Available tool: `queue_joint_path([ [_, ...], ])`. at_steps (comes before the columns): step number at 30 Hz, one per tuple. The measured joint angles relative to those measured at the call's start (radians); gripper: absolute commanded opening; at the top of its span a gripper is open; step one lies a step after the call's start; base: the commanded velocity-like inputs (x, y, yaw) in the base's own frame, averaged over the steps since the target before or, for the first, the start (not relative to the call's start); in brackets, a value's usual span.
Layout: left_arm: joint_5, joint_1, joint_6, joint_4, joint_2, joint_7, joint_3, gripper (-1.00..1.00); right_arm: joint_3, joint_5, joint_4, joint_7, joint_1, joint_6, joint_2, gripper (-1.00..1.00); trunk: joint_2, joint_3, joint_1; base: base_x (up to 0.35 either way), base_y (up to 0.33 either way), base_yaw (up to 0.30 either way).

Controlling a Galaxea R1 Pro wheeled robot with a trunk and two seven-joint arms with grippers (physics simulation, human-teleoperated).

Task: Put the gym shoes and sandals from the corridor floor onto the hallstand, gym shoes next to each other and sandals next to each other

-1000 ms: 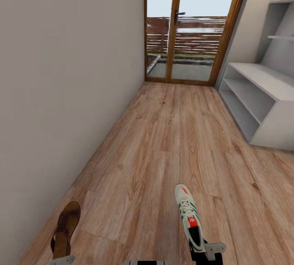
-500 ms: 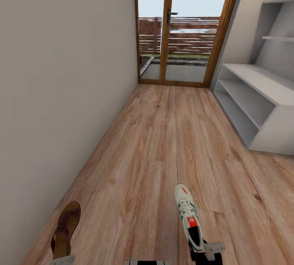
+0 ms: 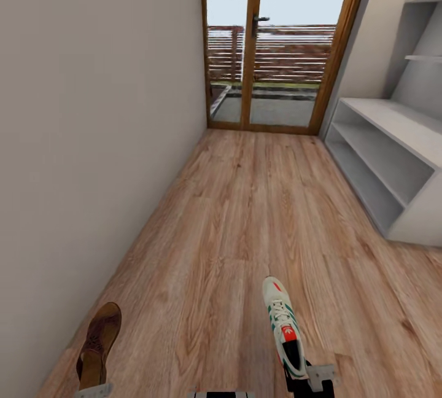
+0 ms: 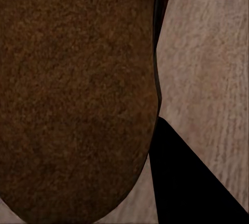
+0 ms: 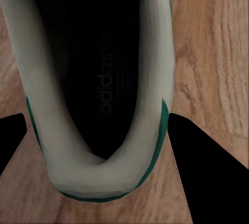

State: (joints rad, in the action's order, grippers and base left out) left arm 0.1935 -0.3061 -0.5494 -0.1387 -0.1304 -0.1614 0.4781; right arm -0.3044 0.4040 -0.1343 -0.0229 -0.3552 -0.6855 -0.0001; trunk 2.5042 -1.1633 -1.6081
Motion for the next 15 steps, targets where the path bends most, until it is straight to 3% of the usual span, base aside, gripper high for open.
queue_joint_path([
  [15,0.000,0.000,0.000,0.000,0.000,0.001,0.001,-1.00,0.000,0.001,0.000,0.001,0.000,0.000,0.000,-1.00,0.000,0.000,0.000,0.339,0.000,0.000],
])
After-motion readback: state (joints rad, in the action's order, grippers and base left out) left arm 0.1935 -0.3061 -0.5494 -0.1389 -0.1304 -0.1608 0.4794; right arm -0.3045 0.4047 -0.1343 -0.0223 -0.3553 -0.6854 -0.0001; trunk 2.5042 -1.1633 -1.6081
